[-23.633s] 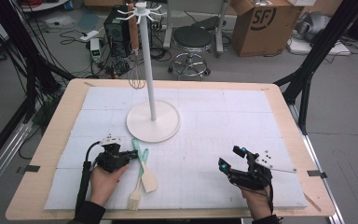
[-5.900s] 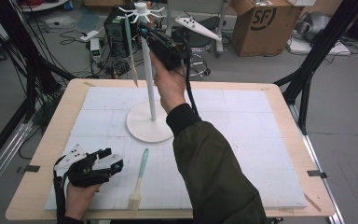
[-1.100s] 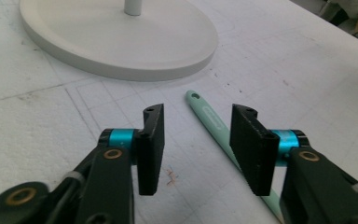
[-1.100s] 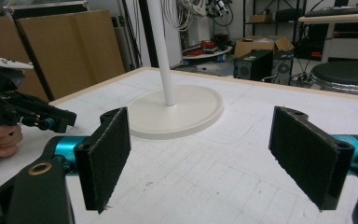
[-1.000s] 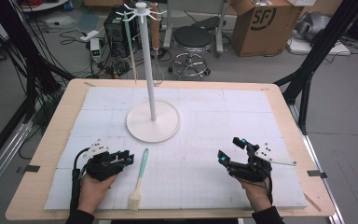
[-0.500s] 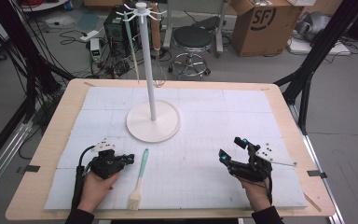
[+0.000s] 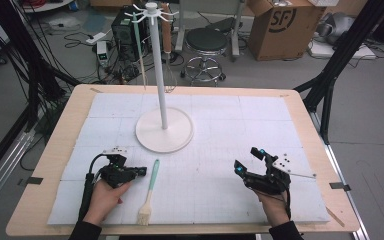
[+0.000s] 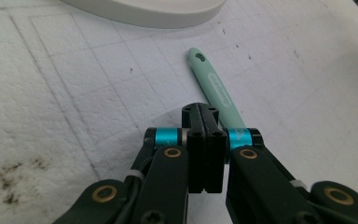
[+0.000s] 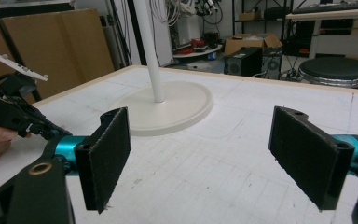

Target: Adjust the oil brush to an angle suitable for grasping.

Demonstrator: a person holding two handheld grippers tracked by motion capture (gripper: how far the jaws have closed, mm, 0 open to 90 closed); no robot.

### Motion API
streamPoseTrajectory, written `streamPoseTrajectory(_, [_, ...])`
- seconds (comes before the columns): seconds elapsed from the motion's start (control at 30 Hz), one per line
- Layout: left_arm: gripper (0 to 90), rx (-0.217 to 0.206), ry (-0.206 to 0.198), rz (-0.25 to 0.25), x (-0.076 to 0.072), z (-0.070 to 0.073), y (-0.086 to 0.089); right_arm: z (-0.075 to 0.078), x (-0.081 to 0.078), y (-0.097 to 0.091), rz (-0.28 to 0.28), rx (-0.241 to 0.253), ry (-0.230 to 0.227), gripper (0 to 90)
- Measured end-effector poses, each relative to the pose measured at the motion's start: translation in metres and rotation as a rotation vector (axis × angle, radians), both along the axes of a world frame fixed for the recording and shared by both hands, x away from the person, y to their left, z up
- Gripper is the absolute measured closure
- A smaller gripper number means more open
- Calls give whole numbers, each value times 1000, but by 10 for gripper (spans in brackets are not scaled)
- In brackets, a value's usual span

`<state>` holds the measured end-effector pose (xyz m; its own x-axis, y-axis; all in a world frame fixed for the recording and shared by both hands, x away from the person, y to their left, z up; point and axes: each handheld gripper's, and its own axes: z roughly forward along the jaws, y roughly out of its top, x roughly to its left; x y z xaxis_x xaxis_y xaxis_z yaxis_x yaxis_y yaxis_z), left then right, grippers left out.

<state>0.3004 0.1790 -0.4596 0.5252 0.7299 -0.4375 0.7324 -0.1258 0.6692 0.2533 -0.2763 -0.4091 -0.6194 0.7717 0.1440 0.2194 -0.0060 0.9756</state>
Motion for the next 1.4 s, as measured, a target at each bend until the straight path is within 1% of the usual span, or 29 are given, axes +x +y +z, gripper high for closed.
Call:
streamPoseTrajectory(0.13, [899, 3, 1, 1, 0, 0, -5, 0, 0, 1, 1, -10, -3, 203])
streamPoseTrajectory(0.17, [899, 5, -2, -2, 1, 0, -6, -1, 0, 1, 4, -9, 6, 203])
streamPoseTrajectory(0.27, [898, 0, 8, 2, 2, 0, -14, -1, 0, 2, 2, -14, 1, 203])
streamPoseTrajectory(0.37, [898, 4, 5, -3, 4, 0, -23, -1, 0, 1, 4, -20, -5, 202])
streamPoseTrajectory(0.47, [898, 6, 4, -12, 6, 1, -29, -2, 0, 1, -3, -17, 2, 203])
streamPoseTrajectory(0.67, [897, 4, 7, -16, 8, 0, -32, -4, -1, 1, -3, -32, 6, 203])
streamPoseTrajectory(0.83, [897, 10, 5, -24, 9, 1, -34, -4, -4, 0, -17, -20, 5, 204])
streamPoseTrajectory(1.0, [897, 6, 7, -37, 11, 1, -36, -5, -6, -1, -14, -26, 5, 204])
streamPoseTrajectory(1.07, [898, 14, 5, -43, 12, 1, -38, -5, -6, -2, -17, -26, 6, 204])
streamPoseTrajectory(1.2, [898, 26, 0, -57, 13, 2, -43, -6, -8, -6, -31, -23, 15, 204])
streamPoseTrajectory(1.27, [898, 19, 1, -61, 14, 1, -45, -6, -10, -9, -39, -25, 11, 204])
streamPoseTrajectory(1.4, [898, 24, 3, -71, 17, 2, -50, -7, -13, -14, -54, -23, 11, 204])
